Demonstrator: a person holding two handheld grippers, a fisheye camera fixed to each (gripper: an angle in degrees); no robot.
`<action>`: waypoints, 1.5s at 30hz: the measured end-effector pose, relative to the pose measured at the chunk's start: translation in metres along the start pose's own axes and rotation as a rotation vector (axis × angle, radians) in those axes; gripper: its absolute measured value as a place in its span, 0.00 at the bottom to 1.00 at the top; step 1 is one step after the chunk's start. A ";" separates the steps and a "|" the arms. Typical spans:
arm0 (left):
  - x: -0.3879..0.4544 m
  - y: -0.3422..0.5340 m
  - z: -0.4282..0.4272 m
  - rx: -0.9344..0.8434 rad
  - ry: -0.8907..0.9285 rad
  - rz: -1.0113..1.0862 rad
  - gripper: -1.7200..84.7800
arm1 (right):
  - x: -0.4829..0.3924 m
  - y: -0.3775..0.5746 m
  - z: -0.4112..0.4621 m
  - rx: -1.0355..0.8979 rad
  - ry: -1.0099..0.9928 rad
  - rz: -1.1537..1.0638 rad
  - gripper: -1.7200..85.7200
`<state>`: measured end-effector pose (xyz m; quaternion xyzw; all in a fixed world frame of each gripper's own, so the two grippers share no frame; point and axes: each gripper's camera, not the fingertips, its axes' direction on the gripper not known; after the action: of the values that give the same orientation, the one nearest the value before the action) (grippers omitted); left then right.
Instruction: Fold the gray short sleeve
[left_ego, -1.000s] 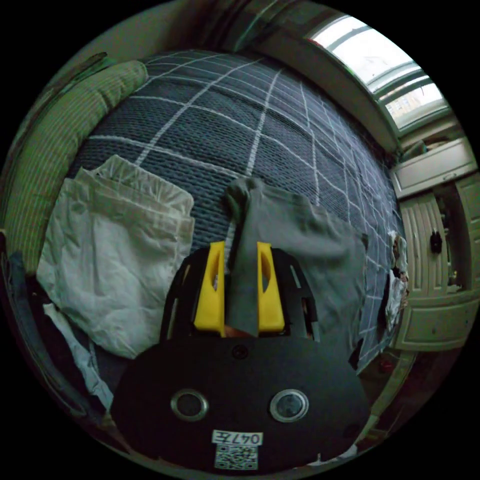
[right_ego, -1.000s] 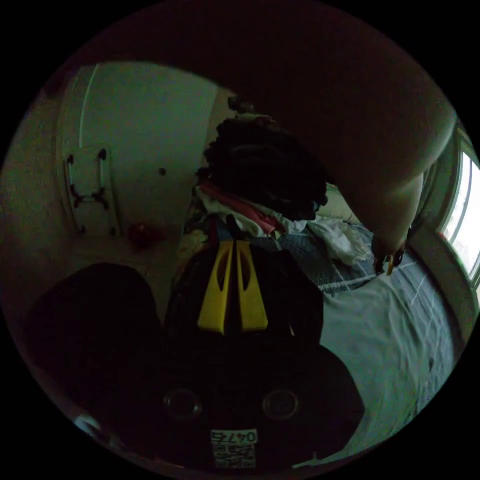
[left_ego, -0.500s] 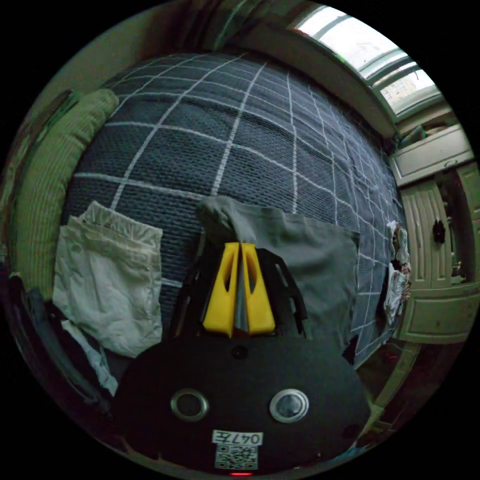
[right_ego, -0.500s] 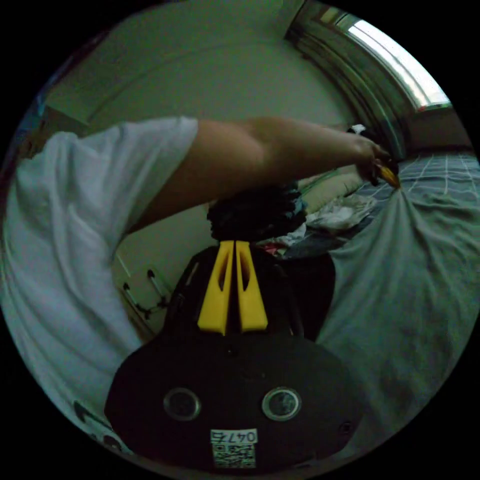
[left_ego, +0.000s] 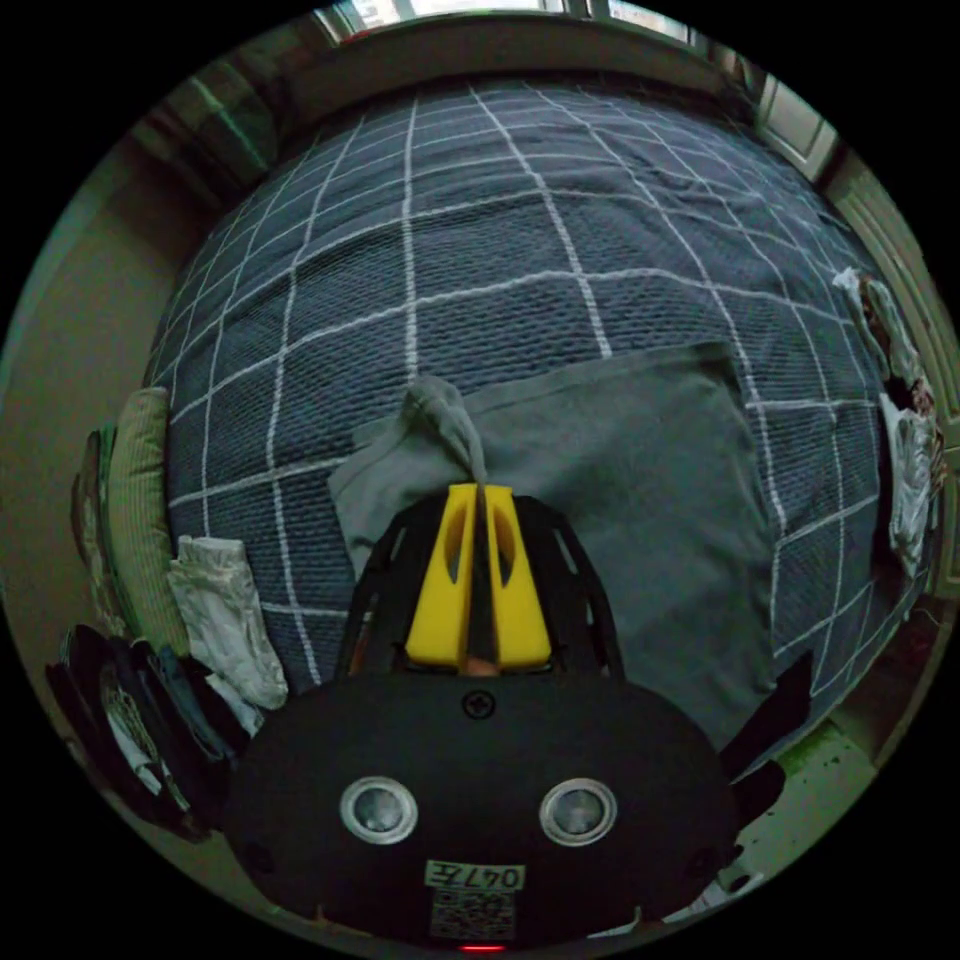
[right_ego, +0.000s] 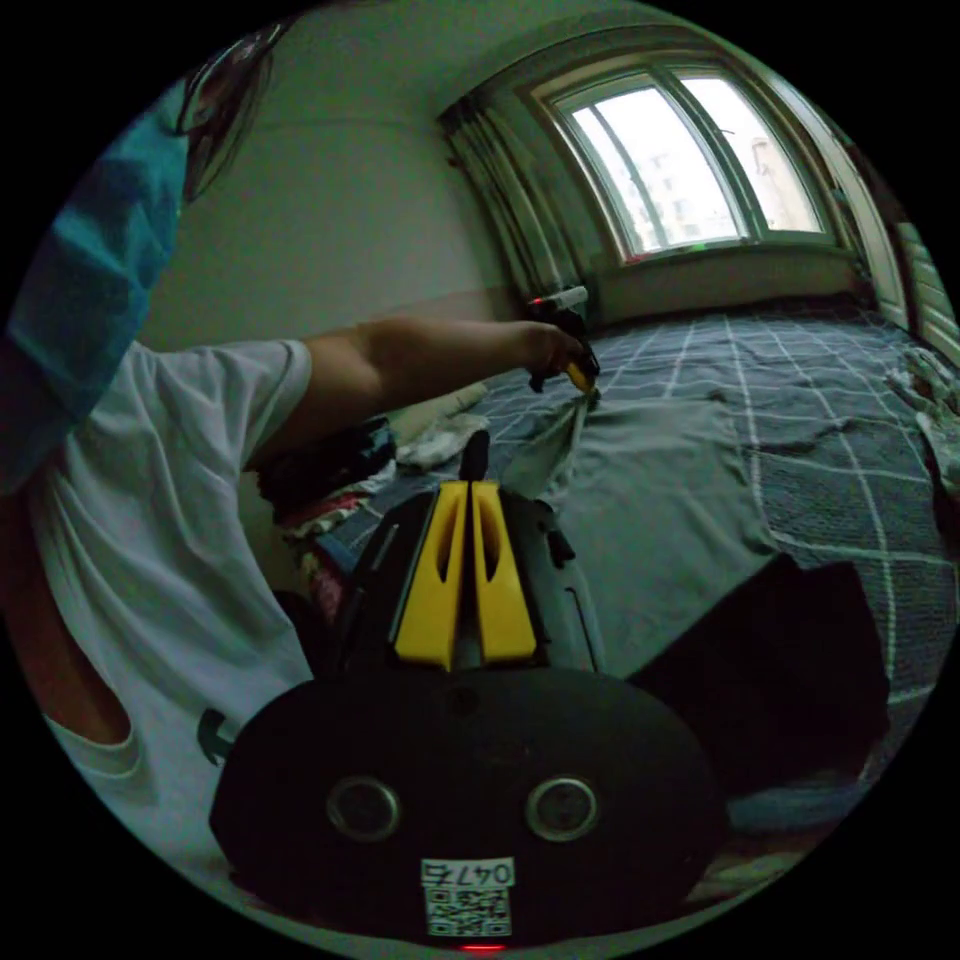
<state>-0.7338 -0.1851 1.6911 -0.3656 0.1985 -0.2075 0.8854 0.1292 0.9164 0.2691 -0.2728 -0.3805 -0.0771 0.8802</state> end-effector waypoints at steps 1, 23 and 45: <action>0.016 -0.002 0.007 -0.014 -0.025 0.003 0.02 | 0.014 0.005 -0.006 -0.020 0.019 0.016 0.02; 0.113 0.320 -0.034 0.306 0.137 0.344 0.06 | 0.152 0.030 -0.089 0.004 0.257 0.280 0.04; 0.163 0.468 0.075 0.096 0.424 0.208 0.04 | 0.184 -0.041 0.014 -0.475 0.082 0.177 0.02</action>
<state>-0.4561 0.0766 1.3662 -0.2489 0.4062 -0.1964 0.8570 0.2349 0.9022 0.4253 -0.5009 -0.2903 -0.0980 0.8095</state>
